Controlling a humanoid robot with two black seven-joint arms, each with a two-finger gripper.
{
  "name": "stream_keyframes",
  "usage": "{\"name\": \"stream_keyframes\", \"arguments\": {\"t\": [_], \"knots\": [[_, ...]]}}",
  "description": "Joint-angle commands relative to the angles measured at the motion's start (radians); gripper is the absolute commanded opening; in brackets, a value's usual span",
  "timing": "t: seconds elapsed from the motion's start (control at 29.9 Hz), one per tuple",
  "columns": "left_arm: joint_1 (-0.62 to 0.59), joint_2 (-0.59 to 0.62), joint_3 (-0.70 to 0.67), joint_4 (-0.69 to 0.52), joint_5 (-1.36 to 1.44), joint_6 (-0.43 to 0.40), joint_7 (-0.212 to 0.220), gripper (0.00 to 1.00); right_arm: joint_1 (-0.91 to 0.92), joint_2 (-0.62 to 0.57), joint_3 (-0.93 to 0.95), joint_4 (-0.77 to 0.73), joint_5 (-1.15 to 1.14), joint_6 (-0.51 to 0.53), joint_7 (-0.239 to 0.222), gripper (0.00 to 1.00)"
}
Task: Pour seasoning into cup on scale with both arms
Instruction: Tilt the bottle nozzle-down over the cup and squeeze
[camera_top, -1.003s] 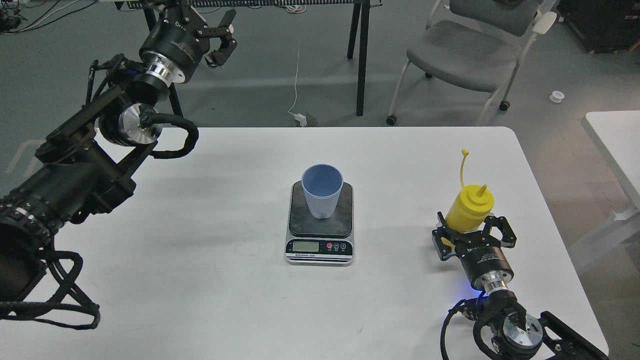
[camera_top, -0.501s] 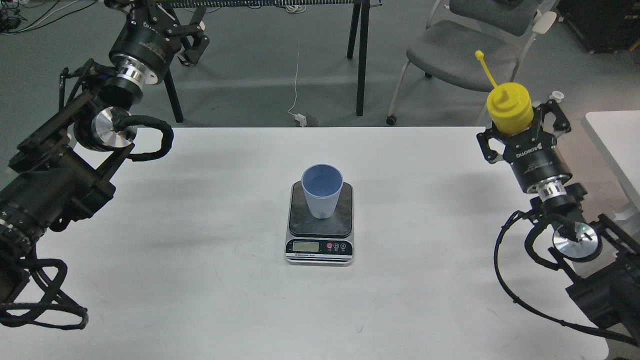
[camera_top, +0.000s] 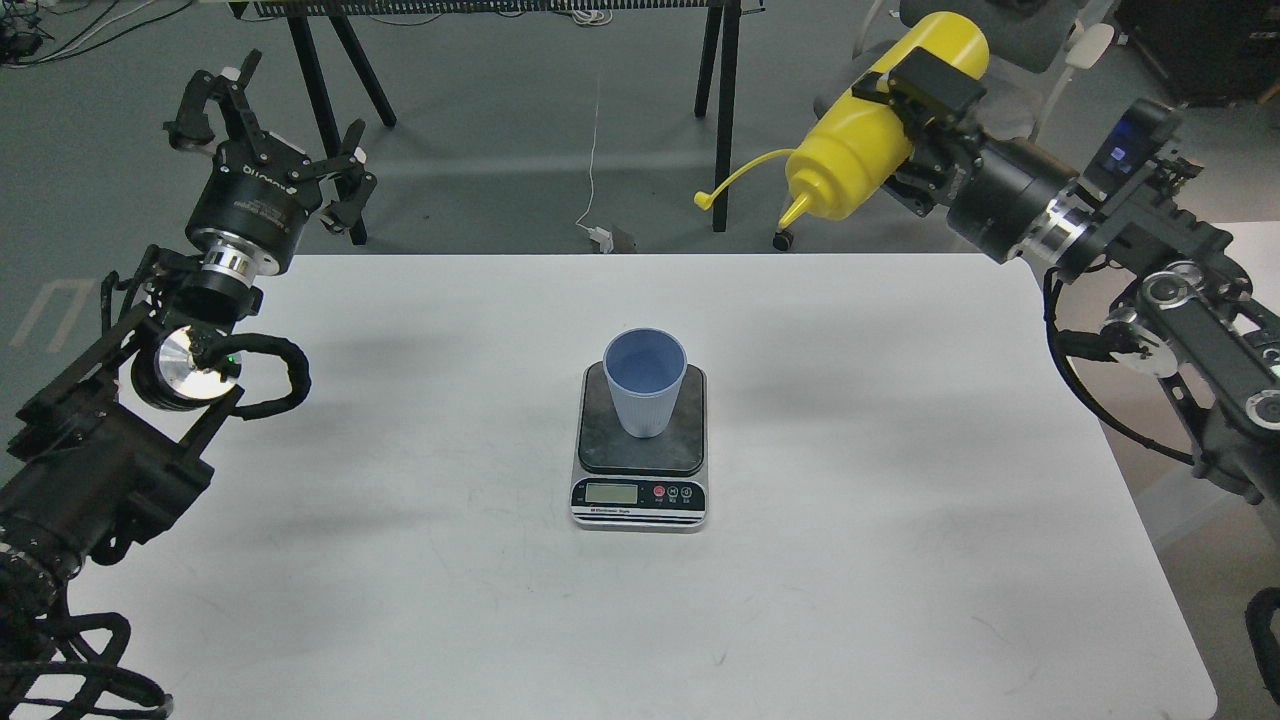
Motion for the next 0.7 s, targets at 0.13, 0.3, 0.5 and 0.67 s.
{"name": "stream_keyframes", "arguments": {"t": [0.13,0.3,0.5,0.67], "knots": [[0.012,0.0,0.0,0.0,0.001,-0.02,0.0,1.0,0.109,0.099,-0.248,0.008,-0.416,-0.208,0.027,0.42],[0.012,-0.002,0.0,0.0,0.0,-0.023,0.0,1.0,0.165,0.154,-0.345,-0.048,-0.614,-0.251,0.03,0.42],[0.012,-0.003,0.0,0.0,0.001,-0.025,0.0,1.0,0.192,0.207,-0.397,-0.111,-0.724,-0.291,0.036,0.42],[0.012,-0.002,0.0,0.0,0.001,-0.025,-0.002,1.0,0.197,0.244,-0.405,-0.163,-0.725,-0.322,0.036,0.42]]}}
